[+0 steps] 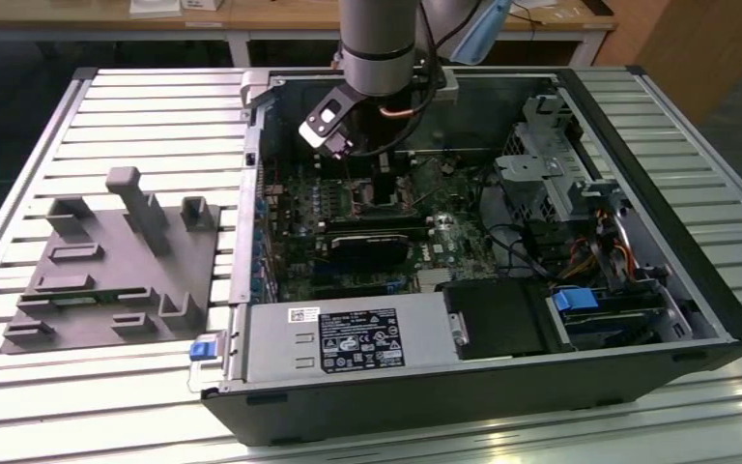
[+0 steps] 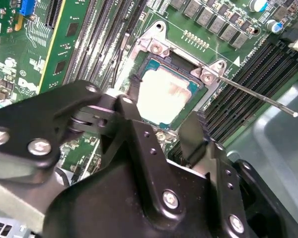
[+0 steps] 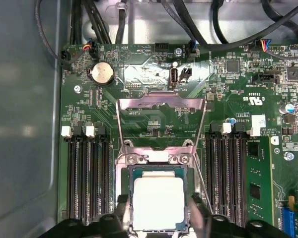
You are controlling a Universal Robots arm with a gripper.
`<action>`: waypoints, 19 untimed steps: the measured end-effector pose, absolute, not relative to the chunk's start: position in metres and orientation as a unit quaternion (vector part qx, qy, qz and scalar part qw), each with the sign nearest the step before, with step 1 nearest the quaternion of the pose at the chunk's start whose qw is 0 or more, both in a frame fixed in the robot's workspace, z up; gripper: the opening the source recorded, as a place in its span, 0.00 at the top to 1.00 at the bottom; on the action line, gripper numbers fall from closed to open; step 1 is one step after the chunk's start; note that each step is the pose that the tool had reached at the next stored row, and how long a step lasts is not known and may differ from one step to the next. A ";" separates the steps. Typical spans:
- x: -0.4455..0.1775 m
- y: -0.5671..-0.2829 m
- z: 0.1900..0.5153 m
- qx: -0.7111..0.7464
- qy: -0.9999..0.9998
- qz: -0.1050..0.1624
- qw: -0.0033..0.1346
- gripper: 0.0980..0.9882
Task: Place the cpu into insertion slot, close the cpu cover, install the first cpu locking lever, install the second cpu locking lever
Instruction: 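Place the cpu into insertion slot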
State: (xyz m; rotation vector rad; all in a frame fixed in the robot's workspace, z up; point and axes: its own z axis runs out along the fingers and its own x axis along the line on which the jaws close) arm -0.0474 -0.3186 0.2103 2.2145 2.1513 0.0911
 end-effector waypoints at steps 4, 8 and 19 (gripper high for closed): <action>-0.047 -0.319 0.211 0.717 0.696 0.029 0.026 0.65; -0.047 -0.319 0.211 0.717 0.696 0.029 0.026 0.85; -0.047 -0.319 0.215 0.717 0.696 0.029 0.026 1.00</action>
